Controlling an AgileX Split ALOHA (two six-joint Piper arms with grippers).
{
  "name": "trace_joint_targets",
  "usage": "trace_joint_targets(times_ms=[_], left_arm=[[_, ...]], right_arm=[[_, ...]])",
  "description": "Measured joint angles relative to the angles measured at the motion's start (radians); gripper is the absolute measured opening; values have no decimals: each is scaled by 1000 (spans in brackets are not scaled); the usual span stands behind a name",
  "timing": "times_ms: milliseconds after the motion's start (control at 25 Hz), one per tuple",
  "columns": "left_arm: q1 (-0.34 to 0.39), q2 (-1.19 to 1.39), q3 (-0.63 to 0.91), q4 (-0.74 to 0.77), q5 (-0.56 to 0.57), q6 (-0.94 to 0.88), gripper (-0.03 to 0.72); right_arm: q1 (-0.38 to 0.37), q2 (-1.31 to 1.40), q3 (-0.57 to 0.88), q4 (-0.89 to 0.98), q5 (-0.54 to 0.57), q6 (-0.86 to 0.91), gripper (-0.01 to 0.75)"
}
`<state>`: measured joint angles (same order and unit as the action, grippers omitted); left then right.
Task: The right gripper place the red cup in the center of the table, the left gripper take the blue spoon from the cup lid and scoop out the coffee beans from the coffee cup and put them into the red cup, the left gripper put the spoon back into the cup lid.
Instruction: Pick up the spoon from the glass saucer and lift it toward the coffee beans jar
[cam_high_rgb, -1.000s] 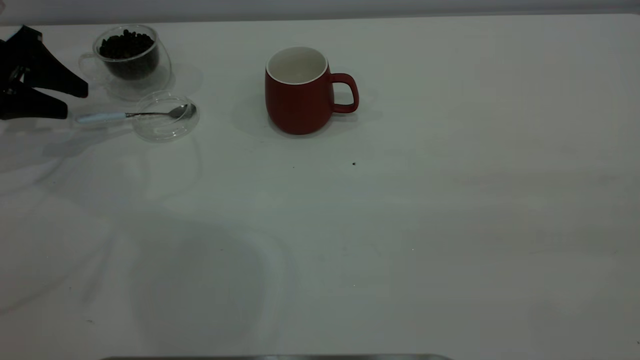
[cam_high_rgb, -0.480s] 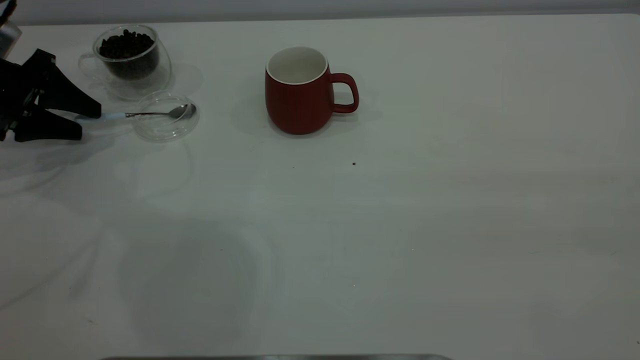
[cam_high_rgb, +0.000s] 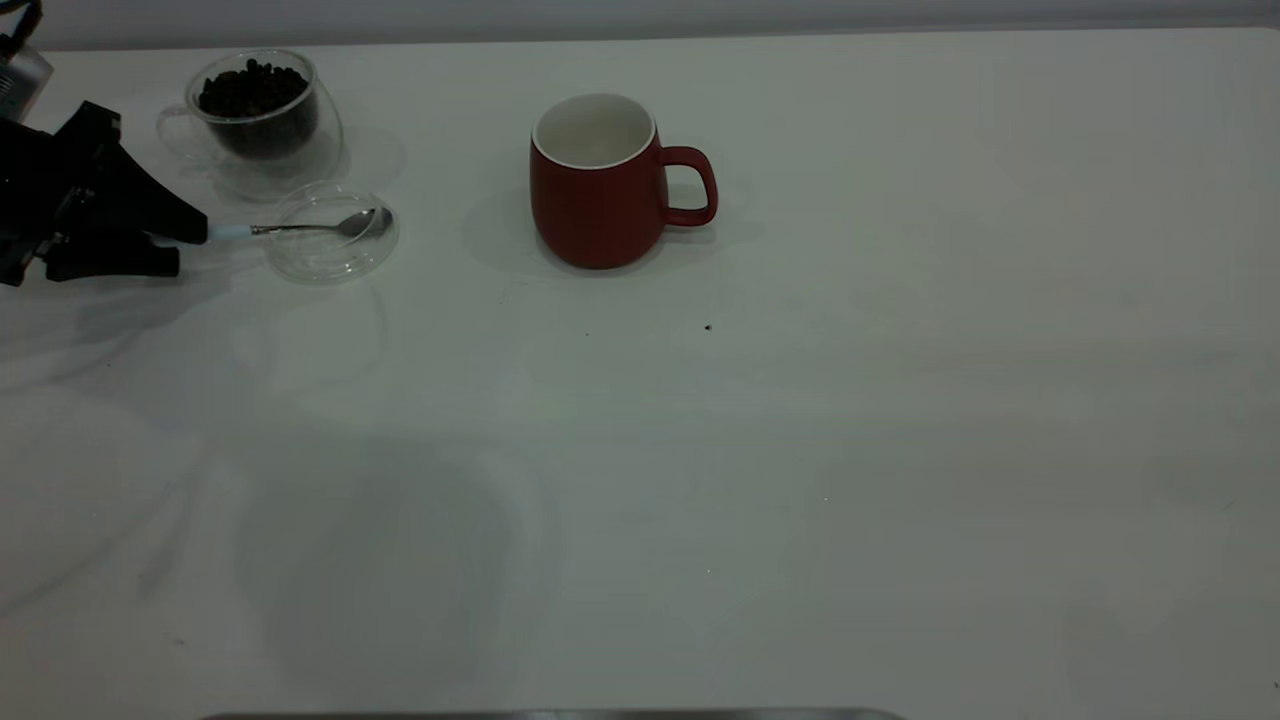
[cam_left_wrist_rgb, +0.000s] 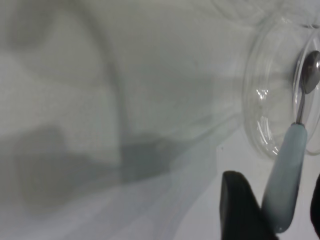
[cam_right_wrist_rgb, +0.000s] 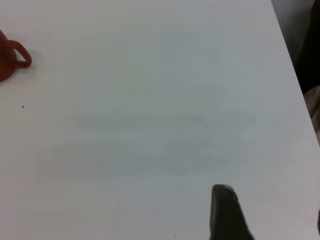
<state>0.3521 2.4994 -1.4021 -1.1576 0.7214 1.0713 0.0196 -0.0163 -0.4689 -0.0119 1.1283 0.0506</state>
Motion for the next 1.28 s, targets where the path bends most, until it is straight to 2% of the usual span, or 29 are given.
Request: trace_joint_targets(times_ms=[320, 640, 920, 1280], left_arm=[[-3, 0, 0, -4, 0, 0, 330], [-3, 0, 0, -14, 30, 0, 195], [-3, -3, 0, -19, 68, -1, 165], [-3, -67, 0, -8, 65, -1, 127]], right_arm=[[0, 0, 0, 0, 0, 0, 466], [0, 0, 0, 0, 0, 0, 466], [0, 0, 0, 0, 0, 0, 466], [0, 0, 0, 1, 0, 0, 466]])
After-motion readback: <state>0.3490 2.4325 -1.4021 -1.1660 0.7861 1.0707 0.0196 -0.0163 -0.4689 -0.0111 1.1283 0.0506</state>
